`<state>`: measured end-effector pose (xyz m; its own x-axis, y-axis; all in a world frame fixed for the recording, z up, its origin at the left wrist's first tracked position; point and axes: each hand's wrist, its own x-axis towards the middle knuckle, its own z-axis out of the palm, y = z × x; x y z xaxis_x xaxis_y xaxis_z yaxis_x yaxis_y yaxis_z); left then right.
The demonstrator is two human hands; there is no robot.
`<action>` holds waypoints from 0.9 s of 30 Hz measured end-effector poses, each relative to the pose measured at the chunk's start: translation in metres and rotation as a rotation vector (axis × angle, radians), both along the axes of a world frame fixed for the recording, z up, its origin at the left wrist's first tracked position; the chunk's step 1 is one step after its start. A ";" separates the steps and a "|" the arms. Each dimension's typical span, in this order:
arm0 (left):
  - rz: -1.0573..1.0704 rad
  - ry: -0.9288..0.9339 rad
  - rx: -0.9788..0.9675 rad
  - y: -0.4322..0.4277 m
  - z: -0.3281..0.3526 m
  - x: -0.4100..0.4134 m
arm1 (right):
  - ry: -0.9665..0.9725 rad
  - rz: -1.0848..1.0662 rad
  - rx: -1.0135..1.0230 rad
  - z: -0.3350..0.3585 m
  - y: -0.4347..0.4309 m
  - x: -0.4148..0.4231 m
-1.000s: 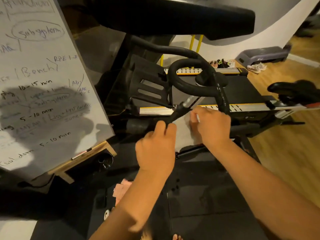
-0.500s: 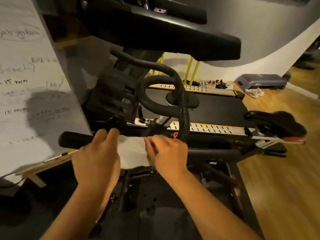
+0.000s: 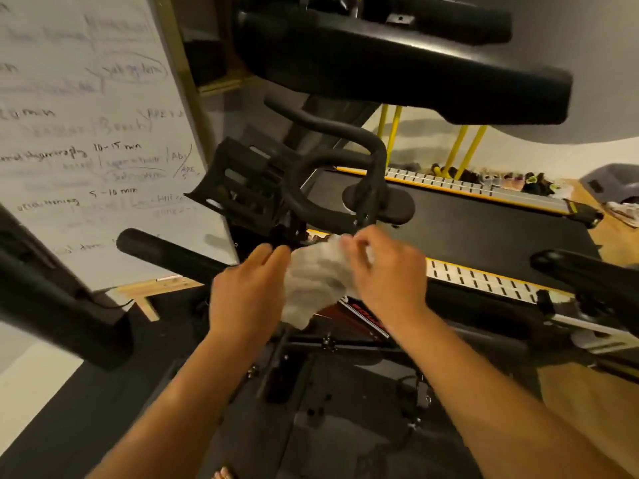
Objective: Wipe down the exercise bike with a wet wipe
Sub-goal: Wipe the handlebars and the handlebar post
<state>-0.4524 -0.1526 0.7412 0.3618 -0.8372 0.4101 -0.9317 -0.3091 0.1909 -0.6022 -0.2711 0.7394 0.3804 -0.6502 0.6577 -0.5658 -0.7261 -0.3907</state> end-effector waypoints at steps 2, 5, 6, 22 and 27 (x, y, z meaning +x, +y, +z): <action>0.086 0.062 -0.013 0.020 -0.005 0.005 | 0.058 0.143 0.028 -0.029 0.028 0.004; 0.013 0.084 0.002 0.013 -0.003 -0.018 | 0.043 0.081 0.039 -0.037 0.004 0.003; -0.027 0.071 0.040 0.003 -0.001 -0.026 | 0.052 0.020 0.022 -0.032 -0.012 0.002; -0.374 0.086 0.034 -0.036 0.002 0.005 | 0.038 -0.034 0.364 -0.009 -0.018 0.011; -0.433 0.091 0.027 -0.068 0.013 0.017 | 0.236 -0.276 0.213 0.021 -0.096 0.043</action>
